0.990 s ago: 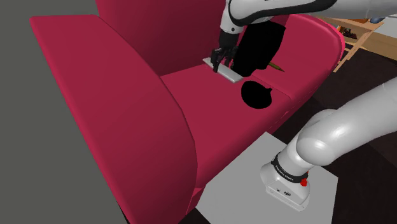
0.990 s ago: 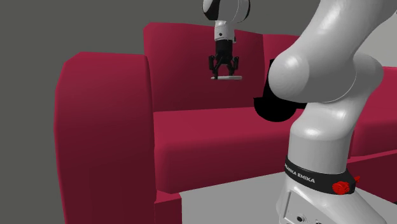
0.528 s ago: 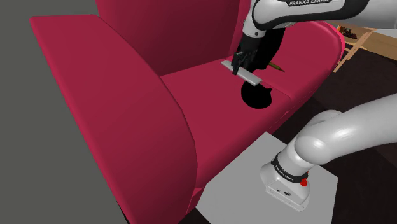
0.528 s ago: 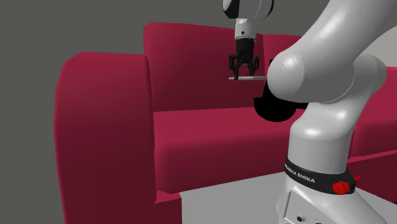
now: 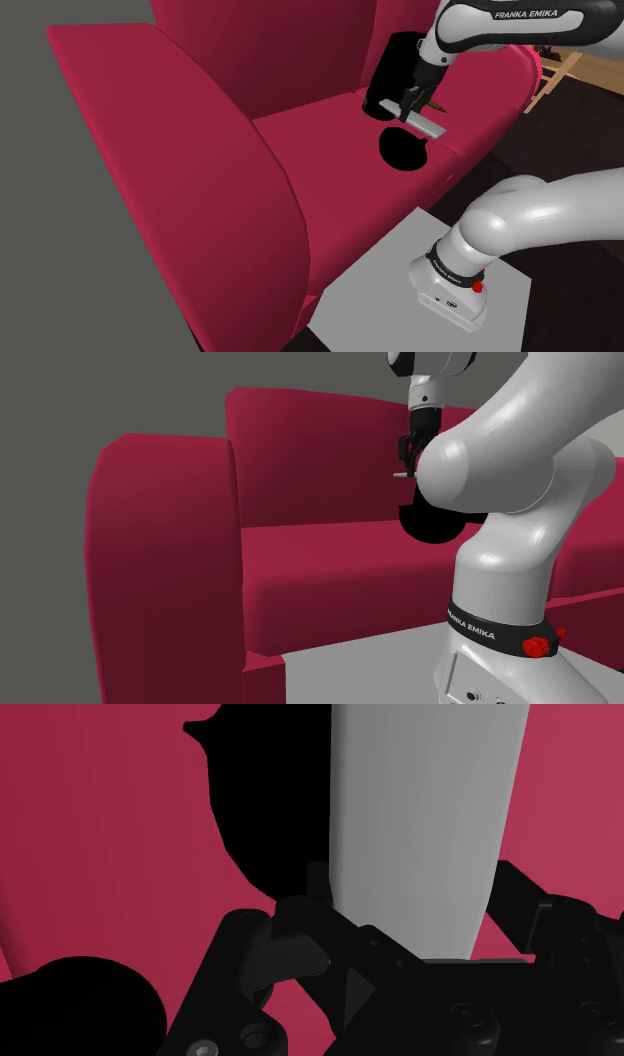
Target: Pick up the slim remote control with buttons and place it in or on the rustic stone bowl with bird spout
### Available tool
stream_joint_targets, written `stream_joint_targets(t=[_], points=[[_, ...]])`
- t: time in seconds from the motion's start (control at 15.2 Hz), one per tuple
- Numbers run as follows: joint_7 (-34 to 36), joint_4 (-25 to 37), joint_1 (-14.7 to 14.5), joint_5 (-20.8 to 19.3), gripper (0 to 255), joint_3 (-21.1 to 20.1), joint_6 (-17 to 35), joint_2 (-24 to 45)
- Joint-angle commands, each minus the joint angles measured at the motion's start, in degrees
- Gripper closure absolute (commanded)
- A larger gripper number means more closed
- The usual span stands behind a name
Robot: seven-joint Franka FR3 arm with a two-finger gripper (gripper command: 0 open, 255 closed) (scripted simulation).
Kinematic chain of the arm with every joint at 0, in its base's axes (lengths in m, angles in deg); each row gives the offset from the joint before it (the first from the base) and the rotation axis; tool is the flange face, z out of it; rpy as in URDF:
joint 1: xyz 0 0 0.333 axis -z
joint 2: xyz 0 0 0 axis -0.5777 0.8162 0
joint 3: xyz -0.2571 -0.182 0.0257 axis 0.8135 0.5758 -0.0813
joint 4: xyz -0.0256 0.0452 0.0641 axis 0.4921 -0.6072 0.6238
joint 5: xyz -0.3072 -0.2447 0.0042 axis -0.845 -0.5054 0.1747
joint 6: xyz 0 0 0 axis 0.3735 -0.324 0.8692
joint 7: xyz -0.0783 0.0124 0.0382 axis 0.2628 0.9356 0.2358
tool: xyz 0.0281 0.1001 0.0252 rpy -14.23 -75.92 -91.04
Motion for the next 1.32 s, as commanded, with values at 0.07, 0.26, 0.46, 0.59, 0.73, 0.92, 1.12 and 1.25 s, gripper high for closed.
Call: stream_joint_targets(t=[0.07,0.26,0.46,0.59,0.73,0.92,1.12,1.25], points=[[-2.58,-1.20,1.50,-1.62,255,2.06,-0.48,-1.90],[-2.52,-3.31,1.61,-1.90,255,2.40,1.92,-1.61],[-2.46,-5.33,1.71,-2.18,255,2.75,4.37,-1.18],[-2.43,-6.63,1.77,-2.38,255,3.00,6.04,-0.80],[-2.40,-7.88,1.83,-2.57,255,3.26,7.75,-0.35],[-2.36,-9.53,1.91,-2.83,255,3.62,10.12,0.38],[-2.36,-9.53,1.91,-2.83,255,3.62,10.12,0.38],[-2.36,-9.53,1.91,-2.83,255,3.62,10.12,0.38]])
